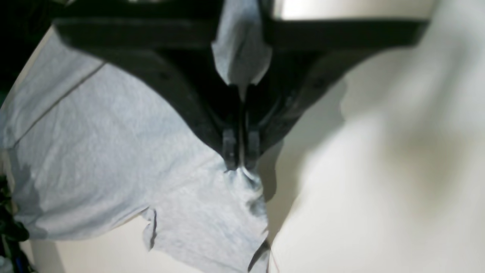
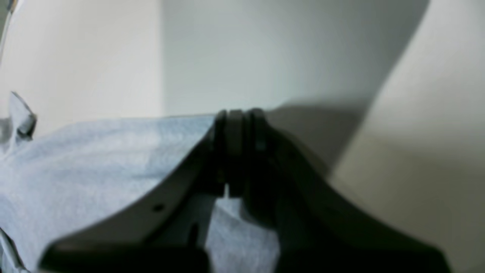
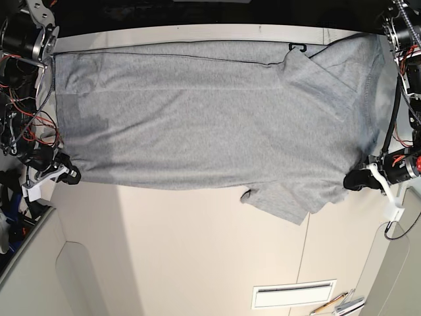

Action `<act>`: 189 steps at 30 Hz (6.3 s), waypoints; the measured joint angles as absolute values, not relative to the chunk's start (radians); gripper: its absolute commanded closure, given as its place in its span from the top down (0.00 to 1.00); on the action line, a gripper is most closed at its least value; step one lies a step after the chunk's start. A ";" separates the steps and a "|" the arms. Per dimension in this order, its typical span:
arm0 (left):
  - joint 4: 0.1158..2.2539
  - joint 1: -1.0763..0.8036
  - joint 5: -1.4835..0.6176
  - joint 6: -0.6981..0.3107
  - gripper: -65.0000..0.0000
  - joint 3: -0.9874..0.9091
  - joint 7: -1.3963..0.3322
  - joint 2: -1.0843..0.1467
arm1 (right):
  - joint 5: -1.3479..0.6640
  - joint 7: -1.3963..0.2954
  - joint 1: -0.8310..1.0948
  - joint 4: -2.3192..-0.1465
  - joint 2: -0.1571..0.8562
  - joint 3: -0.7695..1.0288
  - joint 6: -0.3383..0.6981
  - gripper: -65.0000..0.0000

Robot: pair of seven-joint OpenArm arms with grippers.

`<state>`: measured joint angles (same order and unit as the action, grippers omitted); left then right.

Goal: Fold the T-shirt properly
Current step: 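Grasp the side edge of the shirt with both grippers, then lift the grasped edge and fold it toward the shoulder edge, then open the left gripper and move it to the shirt's sleeve end, then grasp the sleeve end with the left gripper and fold it over the body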

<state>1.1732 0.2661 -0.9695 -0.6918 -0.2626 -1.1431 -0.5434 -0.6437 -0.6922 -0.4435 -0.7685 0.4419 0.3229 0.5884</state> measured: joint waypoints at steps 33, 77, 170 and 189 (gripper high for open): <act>1.345 0.115 -1.236 -0.693 0.00 -0.261 -1.407 -0.643 | -0.799 -0.920 -0.226 -1.168 0.505 0.322 0.599 0.00; 1.425 -0.114 -1.285 -0.693 0.00 -0.261 -1.406 -0.693 | -0.946 -1.051 0.073 -1.386 0.546 0.525 0.599 0.00; 1.139 0.175 -0.922 -0.698 0.67 0.081 -0.893 -0.499 | -0.924 -0.988 0.183 -1.393 0.506 0.582 0.598 0.53; 1.145 0.178 -0.931 -0.711 0.03 0.228 -0.886 -0.498 | -0.924 -0.988 0.183 -1.393 0.506 0.582 0.598 0.53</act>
